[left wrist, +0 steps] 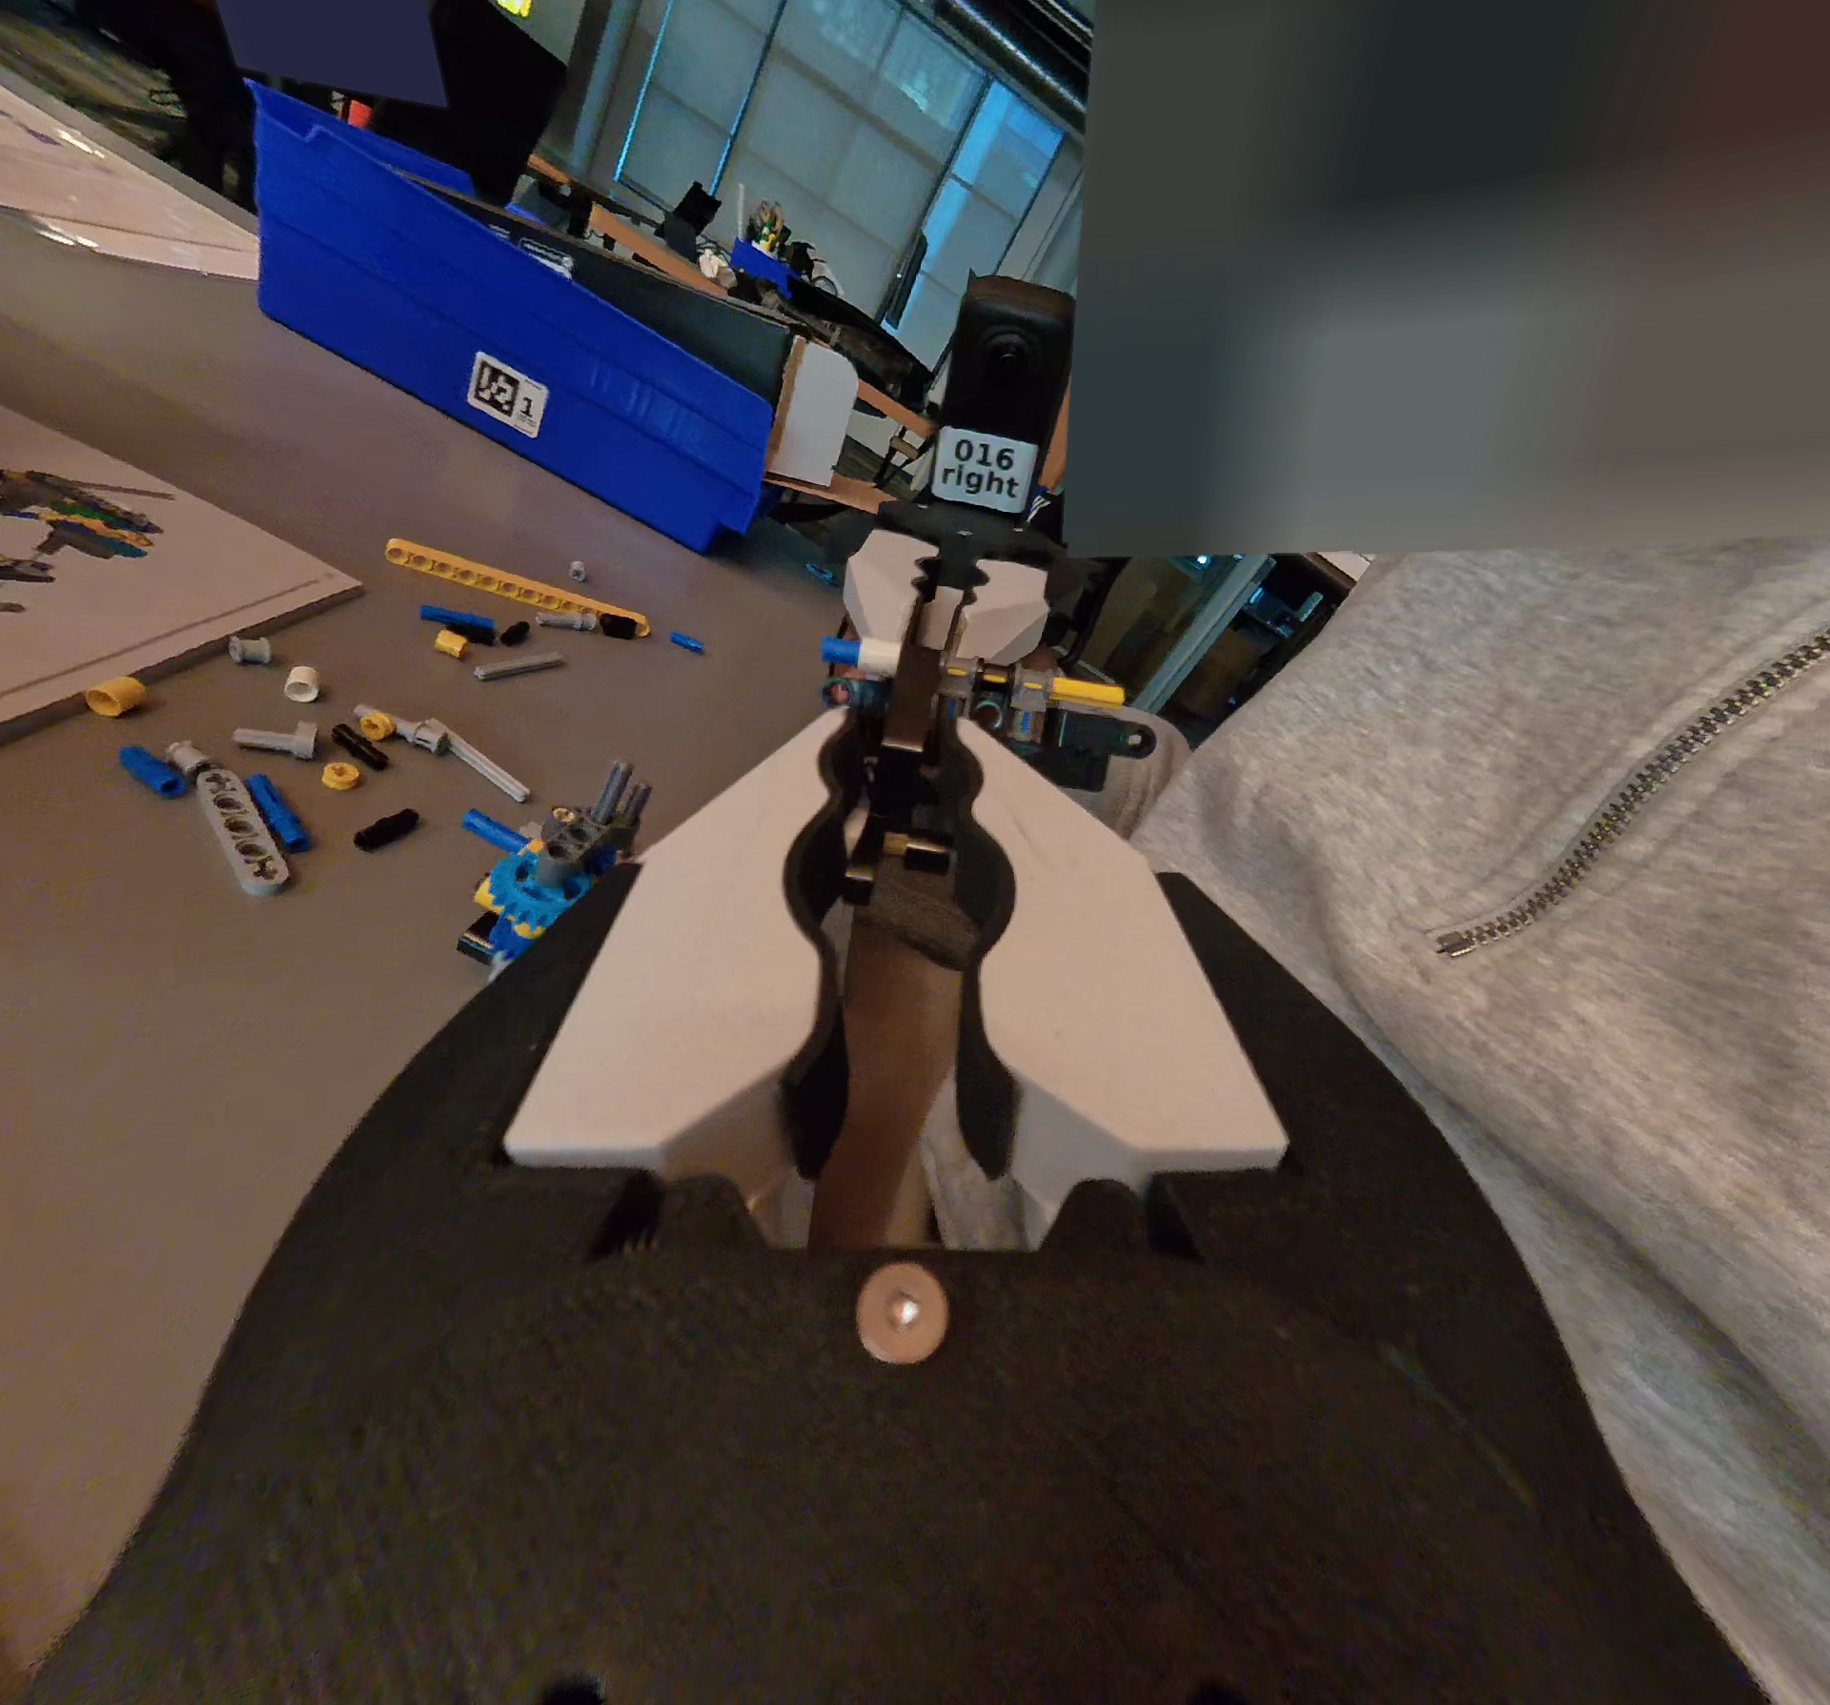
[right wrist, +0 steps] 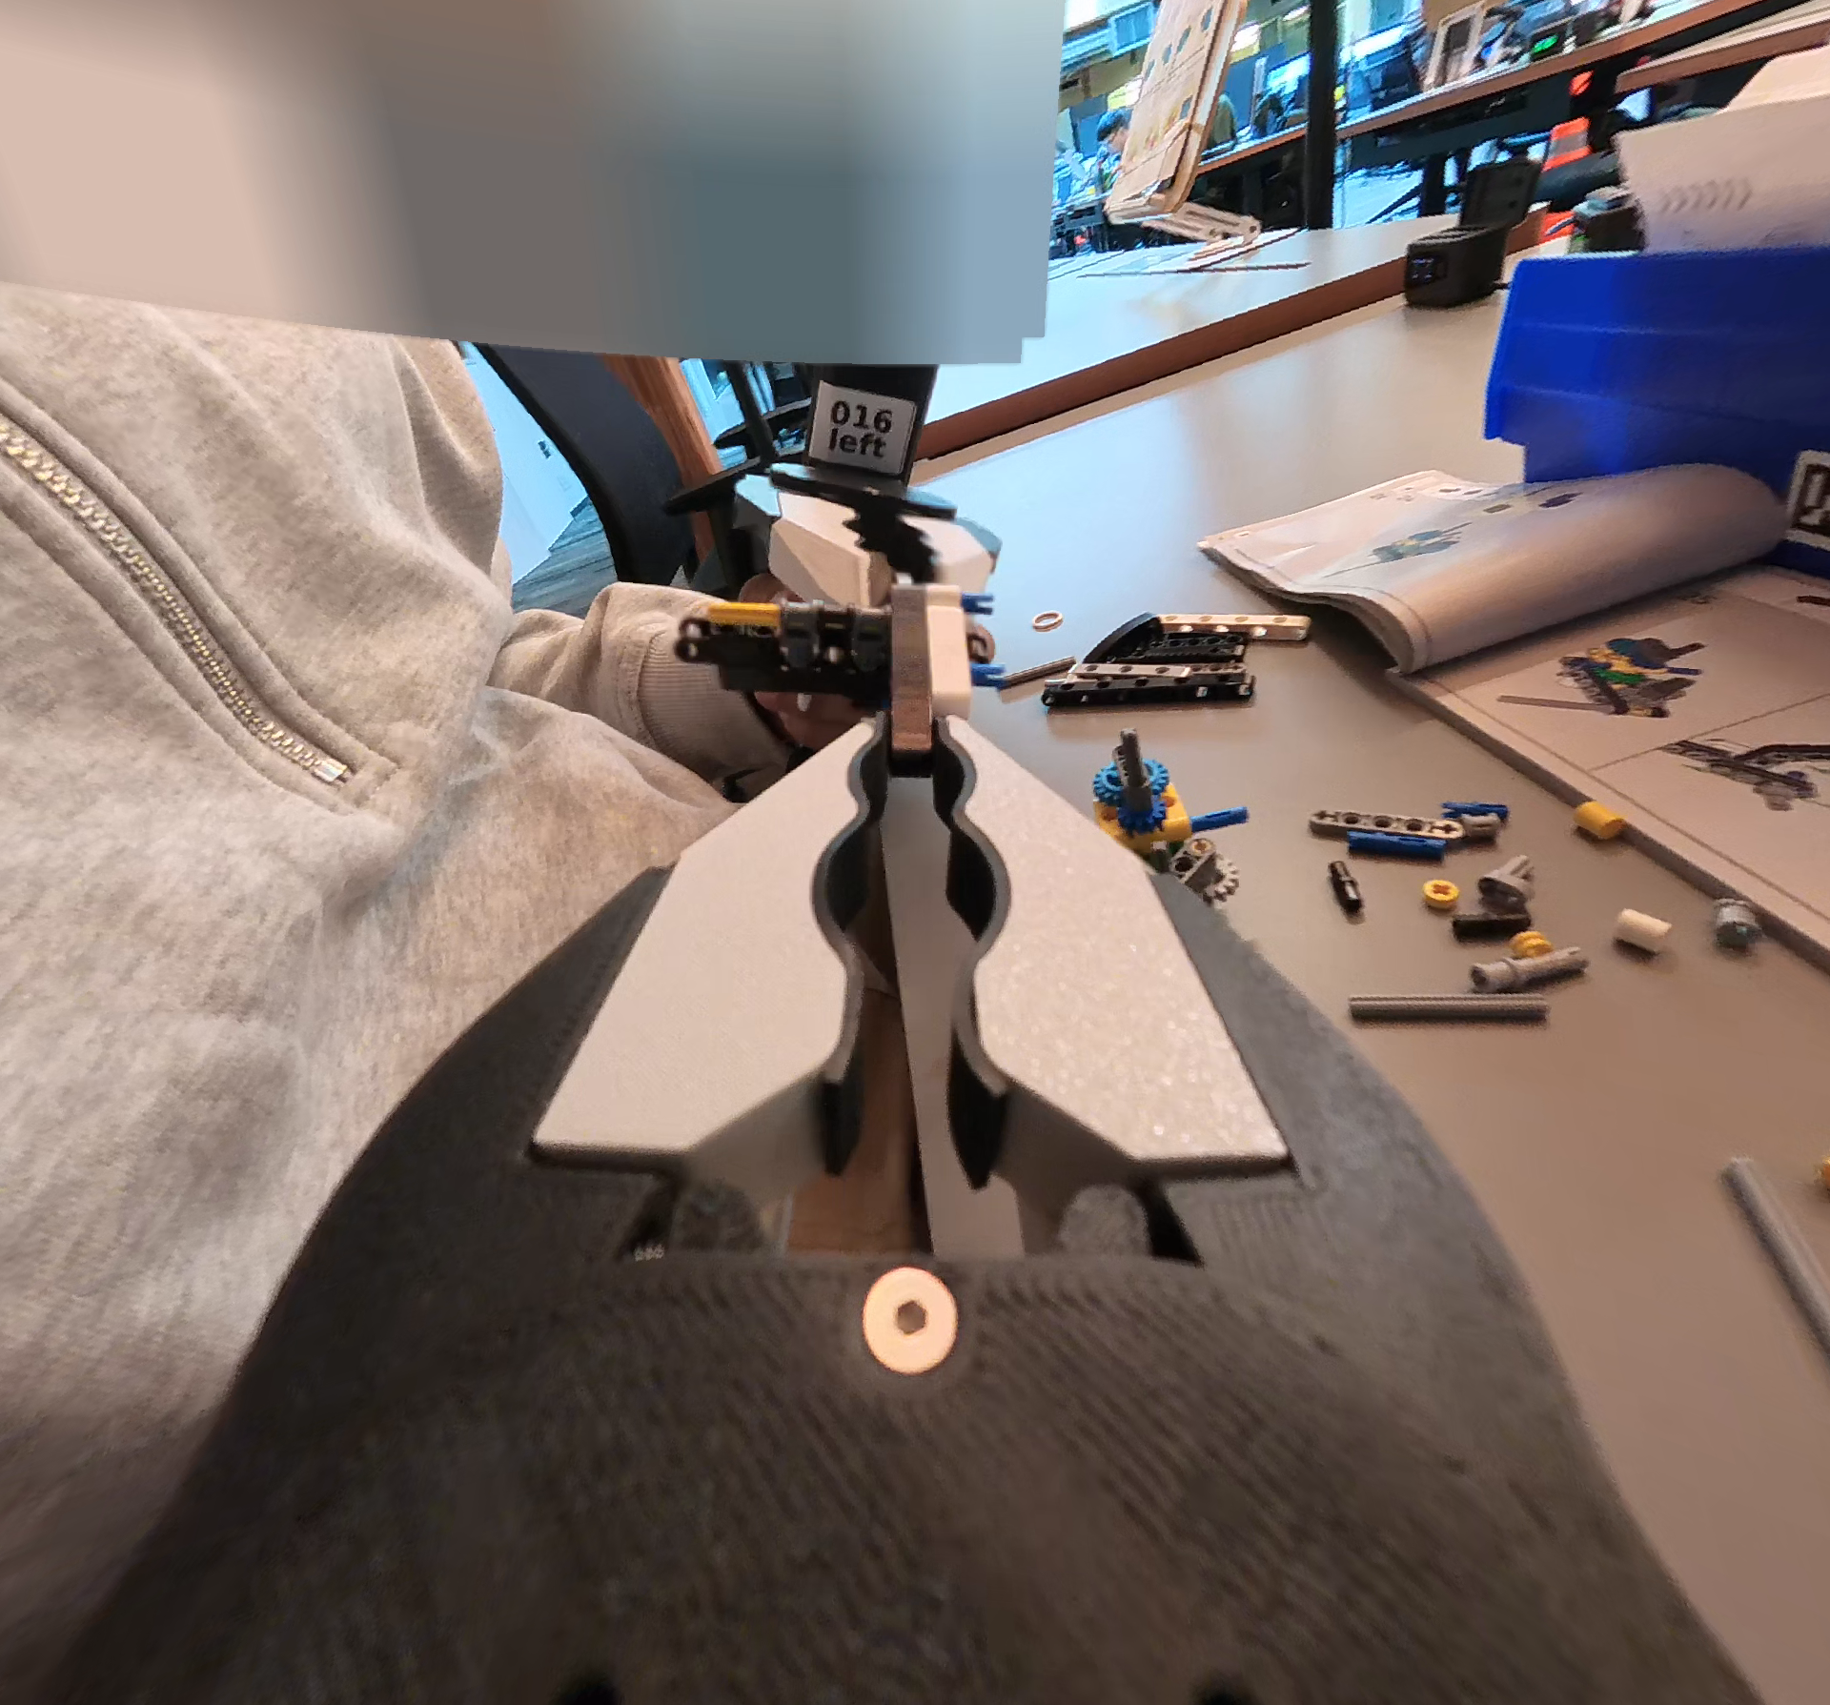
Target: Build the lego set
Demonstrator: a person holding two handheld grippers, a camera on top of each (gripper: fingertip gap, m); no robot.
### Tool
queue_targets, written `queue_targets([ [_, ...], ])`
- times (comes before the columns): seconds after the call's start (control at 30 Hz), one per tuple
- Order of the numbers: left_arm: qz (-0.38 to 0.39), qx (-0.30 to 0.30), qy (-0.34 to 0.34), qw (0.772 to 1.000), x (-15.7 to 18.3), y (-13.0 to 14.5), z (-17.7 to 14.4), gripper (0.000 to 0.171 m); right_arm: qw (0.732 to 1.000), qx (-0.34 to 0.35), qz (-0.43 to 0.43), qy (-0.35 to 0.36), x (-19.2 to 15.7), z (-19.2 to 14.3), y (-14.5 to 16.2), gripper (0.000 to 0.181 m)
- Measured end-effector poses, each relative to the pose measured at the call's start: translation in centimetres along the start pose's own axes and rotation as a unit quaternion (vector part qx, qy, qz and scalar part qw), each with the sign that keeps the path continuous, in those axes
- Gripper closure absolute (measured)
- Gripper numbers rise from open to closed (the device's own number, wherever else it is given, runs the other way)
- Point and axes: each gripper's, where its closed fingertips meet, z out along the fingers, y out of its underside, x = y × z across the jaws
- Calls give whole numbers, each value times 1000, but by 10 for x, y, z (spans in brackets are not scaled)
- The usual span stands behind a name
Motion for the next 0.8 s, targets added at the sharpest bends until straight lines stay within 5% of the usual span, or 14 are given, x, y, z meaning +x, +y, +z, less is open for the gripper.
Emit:
queue_targets([
  [0.33, -23, 4, -19, 1000, -10, -1, -2, 139, 1000, 6, 1, 17, 6, -3, -2, 175],
  [0.8, -32, 18, -3, 999, -7, -6, -4, 145, 998, 28, -17, 57, 16, -10, -11, 175],
])
